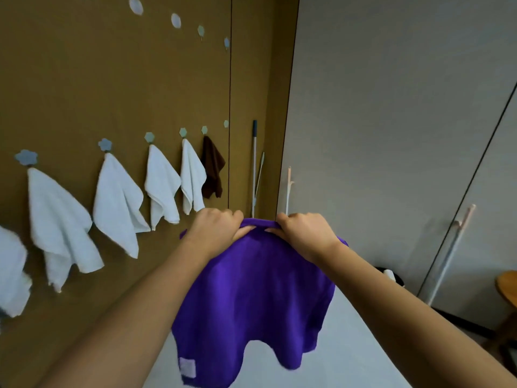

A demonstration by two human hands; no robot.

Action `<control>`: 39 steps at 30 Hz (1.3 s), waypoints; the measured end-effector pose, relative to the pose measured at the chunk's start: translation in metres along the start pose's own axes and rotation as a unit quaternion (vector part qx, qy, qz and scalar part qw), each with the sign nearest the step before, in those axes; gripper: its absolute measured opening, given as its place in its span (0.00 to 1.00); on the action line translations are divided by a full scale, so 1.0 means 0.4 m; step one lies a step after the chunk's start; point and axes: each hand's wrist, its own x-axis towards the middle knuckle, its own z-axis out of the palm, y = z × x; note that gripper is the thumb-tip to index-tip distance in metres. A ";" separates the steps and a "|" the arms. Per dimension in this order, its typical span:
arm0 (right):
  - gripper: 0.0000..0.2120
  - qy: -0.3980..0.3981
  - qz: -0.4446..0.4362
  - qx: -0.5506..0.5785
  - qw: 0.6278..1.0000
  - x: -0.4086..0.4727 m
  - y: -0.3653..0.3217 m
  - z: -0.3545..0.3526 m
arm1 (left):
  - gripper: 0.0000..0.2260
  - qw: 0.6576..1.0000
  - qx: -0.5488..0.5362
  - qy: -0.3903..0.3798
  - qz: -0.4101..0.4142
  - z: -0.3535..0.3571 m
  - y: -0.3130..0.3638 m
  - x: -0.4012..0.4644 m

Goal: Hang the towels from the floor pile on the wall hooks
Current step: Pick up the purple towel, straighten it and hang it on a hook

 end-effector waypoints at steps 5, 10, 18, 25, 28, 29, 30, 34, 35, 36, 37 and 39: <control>0.21 0.008 0.003 -0.016 1.000 0.176 0.103 0.098 | 0.22 1.000 0.003 0.002 0.006 0.131 -0.072 0.171; 0.21 0.022 0.008 -0.031 0.999 0.456 0.229 0.195 | 0.23 1.000 0.004 0.029 -0.003 0.278 -0.216 0.423; 0.22 0.024 0.007 -0.016 1.000 0.705 0.394 0.360 | 0.23 0.999 0.000 0.036 0.005 0.472 -0.305 0.681; 0.22 0.019 -0.029 -0.021 0.999 0.911 0.544 0.523 | 0.24 0.999 0.024 0.000 -0.024 0.672 -0.337 0.897; 0.23 0.012 -0.034 -0.011 0.999 1.005 0.628 0.575 | 0.25 0.998 0.041 -0.005 -0.042 0.745 -0.353 1.006; 0.23 0.017 -0.041 -0.010 0.999 1.048 0.667 0.592 | 0.25 0.998 0.042 -0.001 -0.049 0.764 -0.362 1.051; 0.23 0.026 -0.047 -0.009 0.998 1.086 0.701 0.608 | 0.25 0.997 0.047 0.000 -0.056 0.778 -0.369 1.091; 0.24 0.055 -0.067 0.033 0.996 1.241 0.821 0.686 | 0.24 0.994 0.016 0.000 -0.109 0.840 -0.407 1.237; 0.24 0.055 -0.065 0.051 0.995 1.272 0.844 0.705 | 0.24 0.992 0.002 0.006 -0.123 0.855 -0.411 1.263; 0.24 0.055 -0.067 0.062 0.994 1.304 0.864 0.727 | 0.24 0.991 -0.006 0.008 -0.133 0.874 -0.416 1.288; 0.23 0.055 -0.073 0.067 0.994 1.331 0.877 0.747 | 0.24 0.990 -0.008 0.006 -0.139 0.891 -0.423 1.308; 0.23 0.057 -0.086 0.076 0.992 1.384 0.896 0.787 | 0.24 0.989 -0.011 0.002 -0.146 0.931 -0.442 1.341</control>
